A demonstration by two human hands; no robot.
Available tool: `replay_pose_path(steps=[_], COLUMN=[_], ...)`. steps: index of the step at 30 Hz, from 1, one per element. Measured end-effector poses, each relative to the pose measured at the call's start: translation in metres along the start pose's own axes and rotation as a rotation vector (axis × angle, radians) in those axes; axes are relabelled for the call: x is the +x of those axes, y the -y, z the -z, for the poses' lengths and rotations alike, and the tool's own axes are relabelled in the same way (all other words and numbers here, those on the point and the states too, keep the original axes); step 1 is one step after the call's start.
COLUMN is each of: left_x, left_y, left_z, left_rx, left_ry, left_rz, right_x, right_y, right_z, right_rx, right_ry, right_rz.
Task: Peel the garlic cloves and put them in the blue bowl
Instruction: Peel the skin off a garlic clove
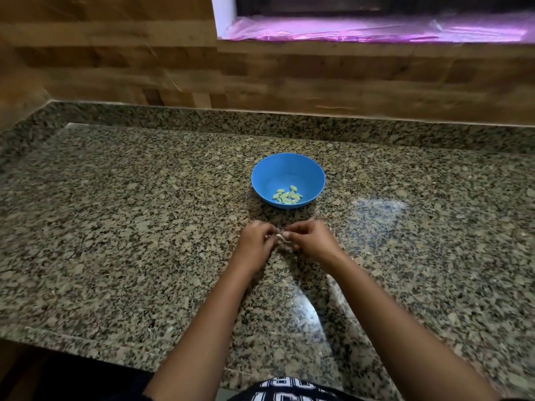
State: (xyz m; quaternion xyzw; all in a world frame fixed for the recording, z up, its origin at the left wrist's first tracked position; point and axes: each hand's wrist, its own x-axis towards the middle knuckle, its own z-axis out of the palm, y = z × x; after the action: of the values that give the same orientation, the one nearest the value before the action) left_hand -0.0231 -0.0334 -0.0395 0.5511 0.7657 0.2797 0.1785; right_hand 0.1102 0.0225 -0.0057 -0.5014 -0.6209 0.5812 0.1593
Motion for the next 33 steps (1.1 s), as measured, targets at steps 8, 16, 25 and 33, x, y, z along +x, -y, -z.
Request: replay_pose_path(steps=[8, 16, 25, 33], left_x=[-0.011, -0.032, -0.038, -0.029], left_y=[-0.019, 0.005, 0.010, -0.020], left_z=[-0.004, -0.034, -0.046, -0.037], left_rx=[-0.491, -0.089, 0.010, -0.643], left_ry=[-0.049, 0.058, 0.000, 0.112], left_rz=[0.037, -0.203, -0.299, 0.145], right_x=[-0.013, -0.018, -0.024, -0.040], right_y=[0.001, -0.029, -0.061, -0.034], right_z=[0.007, 0.018, 0.000, -0.003], right_rx=[0.088, -0.505, -0.912, 0.324], right_ry=[-0.078, -0.217, -0.335, -0.292], right_rz=[0.072, 0.152, 0.545, 0.006])
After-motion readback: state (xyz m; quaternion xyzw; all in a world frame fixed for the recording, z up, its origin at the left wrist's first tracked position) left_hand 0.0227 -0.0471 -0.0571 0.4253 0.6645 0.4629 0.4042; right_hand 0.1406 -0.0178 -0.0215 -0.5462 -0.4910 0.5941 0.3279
